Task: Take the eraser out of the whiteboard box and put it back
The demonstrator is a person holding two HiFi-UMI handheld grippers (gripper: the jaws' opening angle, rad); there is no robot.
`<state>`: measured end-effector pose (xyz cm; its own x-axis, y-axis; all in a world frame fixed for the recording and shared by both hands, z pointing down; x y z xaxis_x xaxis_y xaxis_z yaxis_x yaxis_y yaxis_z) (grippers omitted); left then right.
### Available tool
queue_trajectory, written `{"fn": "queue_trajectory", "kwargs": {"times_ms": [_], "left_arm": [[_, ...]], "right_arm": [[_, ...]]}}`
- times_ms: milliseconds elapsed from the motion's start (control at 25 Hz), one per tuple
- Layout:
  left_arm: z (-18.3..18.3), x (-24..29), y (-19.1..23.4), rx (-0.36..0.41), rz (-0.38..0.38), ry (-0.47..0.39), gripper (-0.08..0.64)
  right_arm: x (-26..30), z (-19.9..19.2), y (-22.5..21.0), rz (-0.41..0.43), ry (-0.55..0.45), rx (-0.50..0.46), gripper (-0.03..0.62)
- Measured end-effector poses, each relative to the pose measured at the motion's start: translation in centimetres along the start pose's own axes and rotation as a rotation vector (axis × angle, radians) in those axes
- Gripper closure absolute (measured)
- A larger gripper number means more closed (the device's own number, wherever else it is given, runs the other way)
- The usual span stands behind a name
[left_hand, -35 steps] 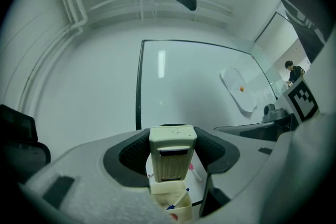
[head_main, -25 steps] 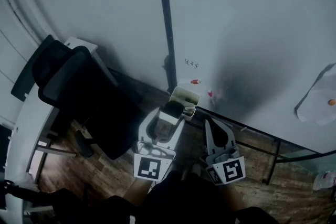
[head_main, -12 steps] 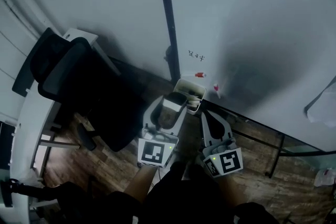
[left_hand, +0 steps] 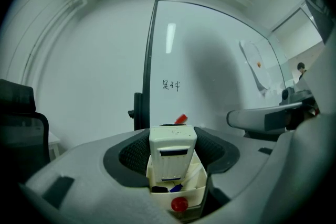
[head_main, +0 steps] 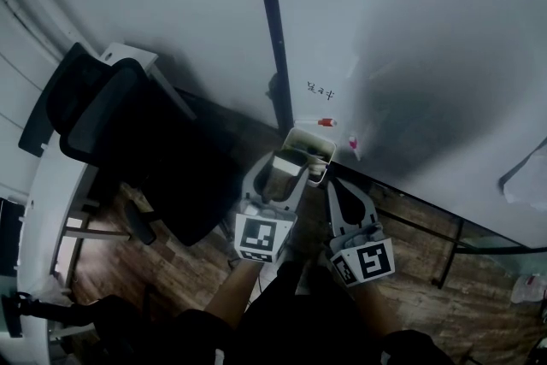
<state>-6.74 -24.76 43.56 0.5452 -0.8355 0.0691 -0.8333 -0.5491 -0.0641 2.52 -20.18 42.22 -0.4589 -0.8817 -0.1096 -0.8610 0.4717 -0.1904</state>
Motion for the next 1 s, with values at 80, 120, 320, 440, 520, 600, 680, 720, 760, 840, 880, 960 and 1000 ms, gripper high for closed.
{"fn": "queue_trajectory", "kwargs": {"times_ms": [80, 120, 320, 440, 520, 600, 680, 720, 760, 840, 880, 960, 1000], "left_arm": [[-1.0, 0.6, 0.0, -0.008, -0.002, 0.027, 0.307], [-1.5, 0.9, 0.0, -0.013, -0.003, 0.04, 0.307], [-4.4, 2.4, 0.0, -0.021, -0.01, 0.107, 0.308], [-5.2, 2.8, 0.3, -0.022, -0.001, 0.115, 0.307], [-5.3, 3.0, 0.4, -0.031, 0.001, 0.106, 0.308], [-5.2, 3.2, 0.5, -0.037, -0.002, 0.098, 0.307], [-5.3, 3.2, 0.6, -0.049, -0.006, 0.097, 0.307], [-5.3, 3.2, 0.7, -0.057, -0.01, 0.096, 0.307], [-5.3, 3.2, 0.7, -0.061, -0.013, 0.097, 0.307], [-5.3, 3.2, 0.8, -0.046, -0.018, 0.109, 0.307], [-5.4, 3.1, 0.9, -0.019, -0.018, 0.124, 0.307], [-5.6, 2.9, 0.9, 0.043, -0.025, 0.155, 0.307], [-5.7, 2.9, 0.9, 0.059, -0.031, 0.163, 0.307]], "right_arm": [[0.0, -0.5, -0.2, -0.003, 0.01, 0.008, 0.591], [0.0, -0.7, -0.2, -0.004, 0.015, 0.012, 0.591], [-0.2, -1.4, -0.7, -0.017, 0.028, 0.022, 0.591], [-0.3, -1.6, -1.1, -0.025, 0.033, 0.026, 0.59], [-0.4, -1.7, -1.4, -0.029, 0.034, 0.03, 0.591], [-0.3, -1.8, -1.4, -0.032, 0.034, 0.034, 0.591], [-0.3, -1.8, -1.4, -0.03, 0.035, 0.035, 0.59], [-0.3, -1.8, -1.3, -0.029, 0.035, 0.035, 0.59], [-0.3, -1.8, -1.3, -0.029, 0.035, 0.036, 0.591], [-0.2, -1.8, -1.3, -0.029, 0.034, 0.037, 0.591], [-0.2, -1.7, -1.3, -0.029, 0.033, 0.038, 0.591], [-0.2, -1.7, -1.3, -0.029, 0.033, 0.038, 0.591], [-0.2, -1.7, -1.3, -0.03, 0.034, 0.039, 0.591]]}}
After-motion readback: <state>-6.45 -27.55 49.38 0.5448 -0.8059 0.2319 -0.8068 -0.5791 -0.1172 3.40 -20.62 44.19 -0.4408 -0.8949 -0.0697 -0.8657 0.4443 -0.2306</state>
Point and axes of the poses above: the fingertips, and each gripper's own axes: x forward along the fingers, y to its left, z out of its top, the point moved 2 cm from there along -x, backward along the fingers, and after that the axes turned 2 degrees about -z, right-handed, at the moved point
